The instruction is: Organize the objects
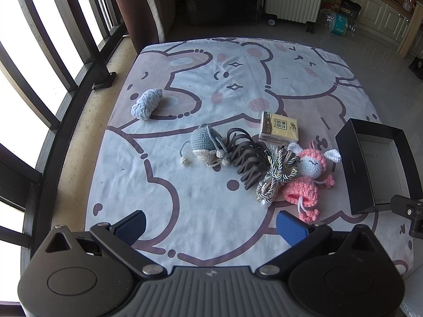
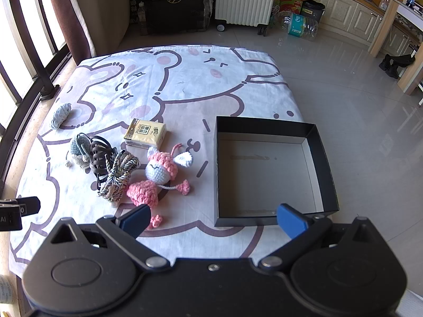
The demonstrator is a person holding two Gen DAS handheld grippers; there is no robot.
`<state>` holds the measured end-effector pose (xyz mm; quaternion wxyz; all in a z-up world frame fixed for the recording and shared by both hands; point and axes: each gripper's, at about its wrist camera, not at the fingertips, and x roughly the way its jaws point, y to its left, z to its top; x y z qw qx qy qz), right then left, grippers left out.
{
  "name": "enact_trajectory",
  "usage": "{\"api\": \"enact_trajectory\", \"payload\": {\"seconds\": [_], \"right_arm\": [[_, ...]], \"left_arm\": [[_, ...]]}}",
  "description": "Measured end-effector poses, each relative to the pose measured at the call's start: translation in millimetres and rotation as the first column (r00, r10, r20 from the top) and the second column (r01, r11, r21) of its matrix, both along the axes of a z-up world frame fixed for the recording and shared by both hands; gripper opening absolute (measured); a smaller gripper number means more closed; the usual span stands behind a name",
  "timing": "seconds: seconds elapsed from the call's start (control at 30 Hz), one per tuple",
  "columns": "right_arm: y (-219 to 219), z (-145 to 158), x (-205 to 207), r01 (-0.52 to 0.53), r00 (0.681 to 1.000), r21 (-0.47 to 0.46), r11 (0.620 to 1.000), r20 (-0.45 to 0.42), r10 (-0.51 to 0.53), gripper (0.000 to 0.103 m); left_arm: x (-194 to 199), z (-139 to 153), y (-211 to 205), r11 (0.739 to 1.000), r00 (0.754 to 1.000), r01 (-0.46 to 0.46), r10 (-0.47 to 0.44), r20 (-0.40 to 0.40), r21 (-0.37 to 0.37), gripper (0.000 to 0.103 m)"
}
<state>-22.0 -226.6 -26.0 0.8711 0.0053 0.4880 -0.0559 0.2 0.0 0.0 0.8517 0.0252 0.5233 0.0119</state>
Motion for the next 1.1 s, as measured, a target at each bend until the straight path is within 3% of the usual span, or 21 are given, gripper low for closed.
{"api": "enact_trajectory", "payload": {"seconds": [1.1], "right_arm": [[3.0,-3.3,0.7,0.0,1.0,0.001,1.0,-0.003,0.0,0.103]], "left_arm": [[-6.7,-7.1,-6.8,1.0,1.0,0.0,0.0,-0.001,-0.001,0.103]]}}
